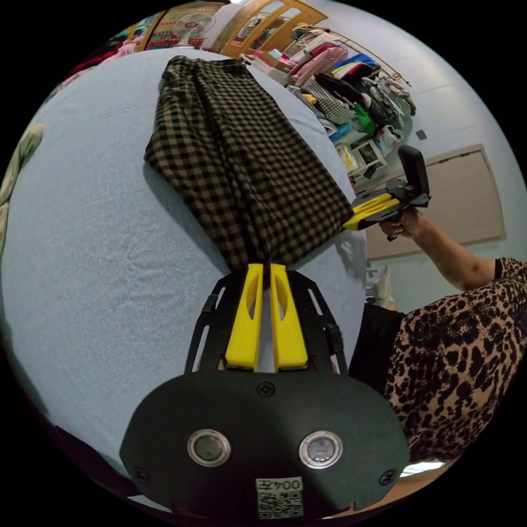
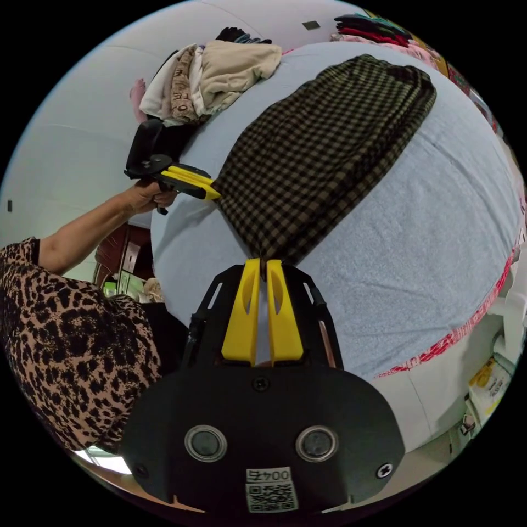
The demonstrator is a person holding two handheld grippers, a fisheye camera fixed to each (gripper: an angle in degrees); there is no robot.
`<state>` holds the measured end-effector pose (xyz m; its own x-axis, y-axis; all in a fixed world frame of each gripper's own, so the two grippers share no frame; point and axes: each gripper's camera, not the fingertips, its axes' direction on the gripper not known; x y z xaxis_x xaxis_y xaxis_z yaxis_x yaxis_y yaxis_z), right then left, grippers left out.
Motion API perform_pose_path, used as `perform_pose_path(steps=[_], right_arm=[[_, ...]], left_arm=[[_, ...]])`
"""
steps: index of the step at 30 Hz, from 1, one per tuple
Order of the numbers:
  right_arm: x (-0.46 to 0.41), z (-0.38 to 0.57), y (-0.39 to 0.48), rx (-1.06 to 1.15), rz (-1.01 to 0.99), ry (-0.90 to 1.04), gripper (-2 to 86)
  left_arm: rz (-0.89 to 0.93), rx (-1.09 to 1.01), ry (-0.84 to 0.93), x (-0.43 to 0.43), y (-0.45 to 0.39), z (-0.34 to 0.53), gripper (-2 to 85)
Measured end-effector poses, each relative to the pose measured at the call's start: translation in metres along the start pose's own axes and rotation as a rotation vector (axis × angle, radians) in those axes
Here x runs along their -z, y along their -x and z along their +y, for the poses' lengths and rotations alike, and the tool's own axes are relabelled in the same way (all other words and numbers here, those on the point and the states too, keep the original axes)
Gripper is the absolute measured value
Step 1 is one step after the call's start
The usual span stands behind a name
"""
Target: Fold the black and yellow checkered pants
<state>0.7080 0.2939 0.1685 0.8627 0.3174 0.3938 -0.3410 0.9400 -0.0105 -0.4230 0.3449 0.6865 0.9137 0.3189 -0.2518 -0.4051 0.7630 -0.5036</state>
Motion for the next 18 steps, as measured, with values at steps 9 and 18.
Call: perform_pose_path(steps=[9,18], right_arm=[[-0.007,0.045,0.062,0.013,-0.074,0.02,2.2],[-0.075,0.12,0.126,-0.052,0.043,-0.008,4.5]], left_arm=[[0.09,-0.024,-0.021,0.031,-0.036,0.064,2.6],[0.089,0.054,-0.046,-0.004,-0.058,0.168,3.0]])
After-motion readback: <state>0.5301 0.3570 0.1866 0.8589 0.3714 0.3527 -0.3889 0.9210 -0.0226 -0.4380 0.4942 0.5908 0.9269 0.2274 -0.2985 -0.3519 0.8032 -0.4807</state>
